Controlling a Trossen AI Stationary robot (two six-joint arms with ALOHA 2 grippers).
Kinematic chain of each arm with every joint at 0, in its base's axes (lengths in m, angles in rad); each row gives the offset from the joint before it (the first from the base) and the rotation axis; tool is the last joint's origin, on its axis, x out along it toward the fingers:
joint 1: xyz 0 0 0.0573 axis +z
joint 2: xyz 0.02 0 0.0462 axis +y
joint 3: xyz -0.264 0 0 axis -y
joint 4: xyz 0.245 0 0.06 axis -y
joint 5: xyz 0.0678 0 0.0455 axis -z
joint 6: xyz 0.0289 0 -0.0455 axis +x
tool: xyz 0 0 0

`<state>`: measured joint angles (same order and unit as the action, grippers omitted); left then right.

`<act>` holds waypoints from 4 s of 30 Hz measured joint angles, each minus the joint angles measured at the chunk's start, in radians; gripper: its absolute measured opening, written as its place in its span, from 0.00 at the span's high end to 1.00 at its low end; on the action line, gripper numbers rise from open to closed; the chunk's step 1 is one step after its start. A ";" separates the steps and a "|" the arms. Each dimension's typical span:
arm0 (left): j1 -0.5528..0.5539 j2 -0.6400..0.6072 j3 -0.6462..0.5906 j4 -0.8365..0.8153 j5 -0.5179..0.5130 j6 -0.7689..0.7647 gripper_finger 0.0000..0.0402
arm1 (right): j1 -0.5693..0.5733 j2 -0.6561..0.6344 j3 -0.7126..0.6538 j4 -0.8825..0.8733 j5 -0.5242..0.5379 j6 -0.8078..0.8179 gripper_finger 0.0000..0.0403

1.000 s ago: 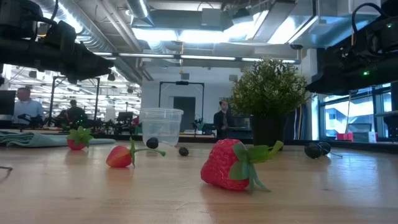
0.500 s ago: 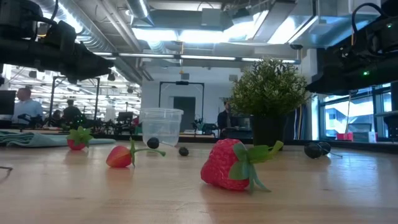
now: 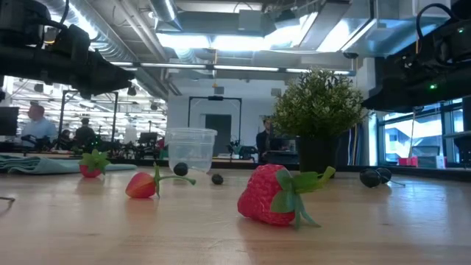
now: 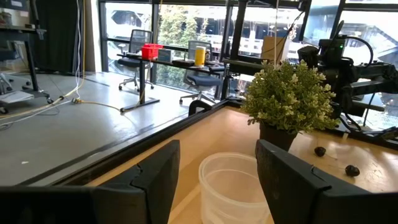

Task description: Pick and placing Produce into tupperware

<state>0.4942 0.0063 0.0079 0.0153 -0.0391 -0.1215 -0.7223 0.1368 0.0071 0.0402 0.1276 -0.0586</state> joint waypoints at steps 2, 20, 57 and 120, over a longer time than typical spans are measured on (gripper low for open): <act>0.000 0.000 0.000 0.000 0.000 0.000 0.50 | 0.000 0.000 0.000 0.000 0.000 0.001 0.41; 0.000 0.000 0.000 0.000 0.000 0.000 0.50 | 0.000 0.000 0.000 0.000 0.000 0.001 0.41; -0.024 0.198 0.421 -0.156 0.088 0.254 0.50 | 0.000 0.000 0.000 0.011 0.067 0.005 0.41; -0.459 1.329 1.119 -1.098 0.179 0.418 0.36 | 0.000 0.000 0.000 0.010 0.066 -0.001 0.41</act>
<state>0.0357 1.3357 1.1271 -1.0829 0.1401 0.2968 -0.7227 0.1365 0.0071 0.0505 0.1933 -0.0599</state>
